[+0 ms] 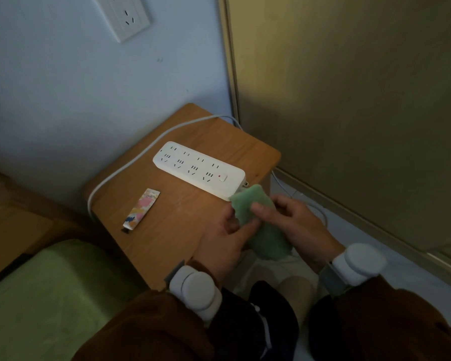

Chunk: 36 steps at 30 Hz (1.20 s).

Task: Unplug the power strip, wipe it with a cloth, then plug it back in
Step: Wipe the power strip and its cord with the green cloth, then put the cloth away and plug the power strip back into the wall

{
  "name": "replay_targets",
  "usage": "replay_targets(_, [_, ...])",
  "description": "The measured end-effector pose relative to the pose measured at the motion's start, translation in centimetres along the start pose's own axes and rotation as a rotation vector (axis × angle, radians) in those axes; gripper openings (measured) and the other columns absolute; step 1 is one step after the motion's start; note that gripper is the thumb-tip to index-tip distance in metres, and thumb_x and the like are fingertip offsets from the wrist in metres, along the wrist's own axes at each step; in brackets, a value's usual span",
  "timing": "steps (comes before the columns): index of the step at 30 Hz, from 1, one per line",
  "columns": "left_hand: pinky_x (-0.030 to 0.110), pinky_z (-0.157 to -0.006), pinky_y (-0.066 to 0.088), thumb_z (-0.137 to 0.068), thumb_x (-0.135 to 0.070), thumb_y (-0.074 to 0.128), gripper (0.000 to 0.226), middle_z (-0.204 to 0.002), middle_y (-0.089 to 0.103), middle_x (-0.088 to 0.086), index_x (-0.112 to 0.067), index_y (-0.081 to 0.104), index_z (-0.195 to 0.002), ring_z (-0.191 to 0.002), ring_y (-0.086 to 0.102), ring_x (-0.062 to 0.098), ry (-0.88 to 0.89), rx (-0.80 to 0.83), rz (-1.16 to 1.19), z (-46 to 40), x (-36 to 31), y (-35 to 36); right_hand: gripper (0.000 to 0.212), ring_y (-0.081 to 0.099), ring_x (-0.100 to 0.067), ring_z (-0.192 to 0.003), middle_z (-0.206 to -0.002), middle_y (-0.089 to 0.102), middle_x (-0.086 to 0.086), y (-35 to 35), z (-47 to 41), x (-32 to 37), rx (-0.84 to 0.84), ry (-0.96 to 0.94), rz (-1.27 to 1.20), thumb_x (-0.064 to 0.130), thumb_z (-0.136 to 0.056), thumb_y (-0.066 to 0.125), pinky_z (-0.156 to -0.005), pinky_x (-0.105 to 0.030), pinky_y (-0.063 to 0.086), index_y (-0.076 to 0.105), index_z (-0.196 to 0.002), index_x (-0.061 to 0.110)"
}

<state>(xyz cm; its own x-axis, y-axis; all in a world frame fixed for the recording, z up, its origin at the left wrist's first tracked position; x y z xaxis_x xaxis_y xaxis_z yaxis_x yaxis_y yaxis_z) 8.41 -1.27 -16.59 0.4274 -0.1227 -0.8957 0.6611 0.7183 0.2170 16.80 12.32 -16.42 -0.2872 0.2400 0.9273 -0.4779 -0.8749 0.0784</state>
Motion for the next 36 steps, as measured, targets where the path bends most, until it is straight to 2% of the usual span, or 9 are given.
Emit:
replay_targets(6, [0.035, -0.079, 0.061, -0.092, -0.004, 0.068, 0.031, -0.104, 0.077, 0.008, -0.016, 0.061, -0.12, -0.102, 0.074, 0.028, -0.016, -0.108, -0.038, -0.2, 0.2, -0.3, 0.019, 0.073, -0.026, -0.098, -0.101, 0.078, -0.005, -0.3, -0.5, -0.6, -0.058, -0.025, 0.019, 0.028, -0.086, 0.076, -0.092, -0.053, 0.057, 0.074, -0.104, 0.022])
replay_targets(8, [0.033, -0.074, 0.062, -0.086, -0.015, 0.078, 0.038, -0.104, 0.073, 0.007, -0.019, 0.059, -0.119, -0.1, 0.072, 0.028, 0.009, -0.212, -0.087, -0.2, 0.0, -0.7, 0.022, 0.072, -0.032, -0.103, -0.106, 0.077, -0.01, -0.2, -0.7, -0.5, -0.043, -0.035, -0.089, 0.019, -0.087, 0.073, -0.095, -0.052, 0.056, 0.073, -0.109, 0.018])
replay_targets(11, [0.039, -0.087, 0.061, -0.079, -0.03, 0.084, 0.056, -0.12, 0.069, 0.004, -0.02, 0.059, -0.128, -0.11, 0.069, 0.022, 0.018, -0.228, -0.087, 0.3, -0.7, -1.5, 0.038, 0.069, -0.034, -0.108, -0.116, 0.072, -0.02, 1.3, -0.6, -0.1, 0.058, -0.026, -0.265, 0.014, -0.083, 0.067, -0.095, -0.047, 0.054, 0.068, -0.12, 0.006])
replay_targets(15, [0.034, -0.083, 0.06, -0.085, -0.017, 0.079, 0.025, -0.105, 0.077, 0.01, -0.01, 0.074, -0.108, -0.099, 0.074, 0.023, 0.034, -0.203, -0.041, 0.9, -2.0, -2.6, 0.038, 0.071, -0.028, -0.105, -0.115, 0.074, -0.016, 3.1, -0.2, 0.2, 0.166, 0.01, -0.314, 0.008, -0.085, 0.062, -0.087, -0.034, 0.061, 0.067, -0.122, 0.005])
replay_targets(17, [0.034, -0.077, 0.06, -0.082, -0.016, 0.082, 0.014, -0.096, 0.078, 0.009, -0.015, 0.076, -0.095, -0.091, 0.074, 0.022, 0.064, -0.253, -0.082, 1.3, -2.5, -4.2, 0.037, 0.07, -0.032, -0.11, -0.118, 0.073, -0.018, 4.2, -0.1, 0.4, 0.201, 0.048, -0.316, 0.006, -0.087, 0.061, -0.093, -0.039, 0.058, 0.066, -0.124, 0.005])
replay_targets(21, [0.055, -0.089, 0.058, -0.075, -0.025, 0.085, 0.023, -0.096, 0.077, 0.015, -0.014, 0.076, -0.093, -0.096, 0.073, 0.035, 0.06, -0.282, -0.152, 3.3, -3.8, -7.1, 0.038, 0.068, -0.036, -0.112, -0.12, 0.071, -0.021, 6.9, 0.4, 0.7, 0.253, 0.076, -0.282, 0.005, -0.088, 0.063, -0.097, -0.046, 0.055, 0.066, -0.126, 0.006])
replay_targets(26, [0.036, -0.075, 0.062, -0.082, -0.013, 0.082, 0.011, -0.088, 0.078, 0.011, -0.009, 0.075, -0.09, -0.082, 0.075, 0.022, 0.093, -0.371, -0.192, 7.6, -5.1, -11.5, 0.035, 0.071, -0.033, -0.107, -0.114, 0.074, -0.018, 11.8, 1.2, 1.4, 0.324, 0.105, -0.16, 0.006, -0.087, 0.066, -0.09, -0.042, 0.059, 0.067, -0.122, 0.007])
replay_targets(34, [0.049, -0.077, 0.063, -0.091, -0.044, 0.069, 0.027, -0.094, 0.077, 0.011, -0.017, 0.074, -0.09, -0.088, 0.074, 0.032, -0.03, -0.611, -0.128, 5.9, -5.4, -19.1, 0.027, 0.074, -0.028, -0.099, -0.104, 0.078, -0.009, 16.9, -1.0, 2.0, 0.285, 0.106, 0.102, 0.019, -0.086, 0.073, -0.09, -0.044, 0.059, 0.071, -0.113, 0.015])
replay_targets(36, [0.042, -0.087, 0.06, -0.086, -0.044, 0.07, 0.026, -0.1, 0.077, 0.005, -0.019, 0.073, -0.095, -0.095, 0.072, 0.026, 0.002, -0.693, -0.424, 3.5, -6.3, -20.6, 0.03, 0.074, -0.026, -0.1, -0.105, 0.078, -0.008, 16.9, -1.3, 1.8, 0.276, 0.13, 0.126, 0.023, -0.085, 0.075, -0.093, -0.045, 0.057, 0.071, -0.114, 0.015])
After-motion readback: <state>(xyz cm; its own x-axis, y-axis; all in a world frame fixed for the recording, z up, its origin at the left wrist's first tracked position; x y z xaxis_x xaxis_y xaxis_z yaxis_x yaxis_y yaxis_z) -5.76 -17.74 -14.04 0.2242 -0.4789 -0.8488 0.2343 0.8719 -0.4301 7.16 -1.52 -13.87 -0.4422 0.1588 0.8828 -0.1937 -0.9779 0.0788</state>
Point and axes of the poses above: each hand's wrist, its own z-axis away from the middle knuckle, its own y-axis out of the palm, x = y × z, the point moved 2 cm from there along -z, towards the middle knuckle
